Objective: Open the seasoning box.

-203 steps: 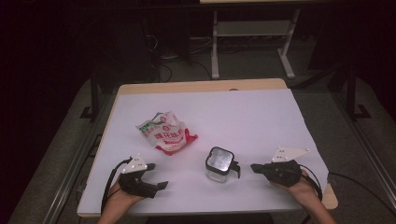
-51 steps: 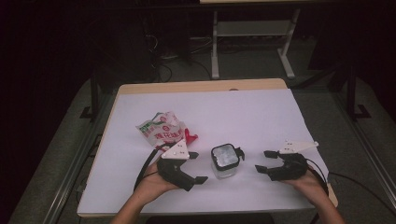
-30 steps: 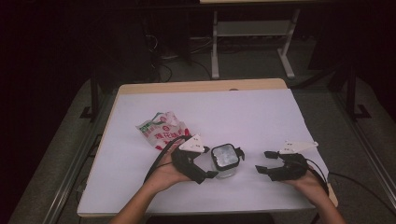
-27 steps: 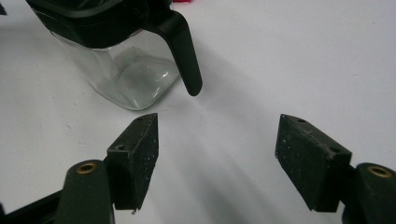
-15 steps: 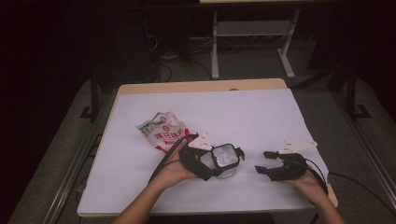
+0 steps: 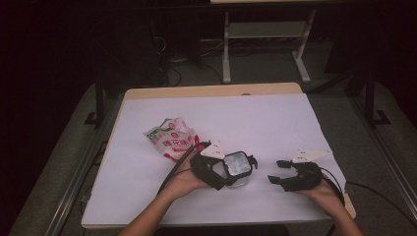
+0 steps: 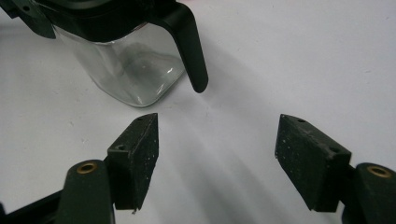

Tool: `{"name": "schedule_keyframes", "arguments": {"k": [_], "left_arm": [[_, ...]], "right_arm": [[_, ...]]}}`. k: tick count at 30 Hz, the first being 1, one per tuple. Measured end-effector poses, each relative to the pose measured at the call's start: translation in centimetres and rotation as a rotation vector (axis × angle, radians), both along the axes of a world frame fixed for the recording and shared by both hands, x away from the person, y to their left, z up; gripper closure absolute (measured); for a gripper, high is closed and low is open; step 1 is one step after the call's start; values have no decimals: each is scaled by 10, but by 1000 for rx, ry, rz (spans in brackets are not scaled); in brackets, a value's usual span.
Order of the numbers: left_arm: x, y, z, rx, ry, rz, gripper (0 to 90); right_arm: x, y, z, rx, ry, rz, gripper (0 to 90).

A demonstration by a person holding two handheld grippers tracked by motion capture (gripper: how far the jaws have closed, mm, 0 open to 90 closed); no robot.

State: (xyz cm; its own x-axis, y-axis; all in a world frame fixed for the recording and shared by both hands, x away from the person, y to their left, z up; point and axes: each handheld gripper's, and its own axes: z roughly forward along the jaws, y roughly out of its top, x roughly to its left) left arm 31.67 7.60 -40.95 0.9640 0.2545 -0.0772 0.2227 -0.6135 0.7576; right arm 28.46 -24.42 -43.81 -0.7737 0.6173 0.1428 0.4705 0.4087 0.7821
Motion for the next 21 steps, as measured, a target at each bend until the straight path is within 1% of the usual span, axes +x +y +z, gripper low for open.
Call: {"name": "schedule_keyframes", "arguments": {"k": [5,8,9,17,21], "left_arm": [[-2,1,2,6,-16,6,171],[-2,1,2,7,-13,6,172],[-2,1,2,7,-12,6,172],[-4,2,4,15,-13,4,172],[-4,3,5,16,-22,3,172]], "right_arm": [[-1,-1,0,4,-3,-7,301],[0,-1,1,6,-6,-10,301],[0,-1,2,7,0,-11,302],[0,-2,0,5,2,-11,303],[1,-2,0,5,2,-13,303]]}}
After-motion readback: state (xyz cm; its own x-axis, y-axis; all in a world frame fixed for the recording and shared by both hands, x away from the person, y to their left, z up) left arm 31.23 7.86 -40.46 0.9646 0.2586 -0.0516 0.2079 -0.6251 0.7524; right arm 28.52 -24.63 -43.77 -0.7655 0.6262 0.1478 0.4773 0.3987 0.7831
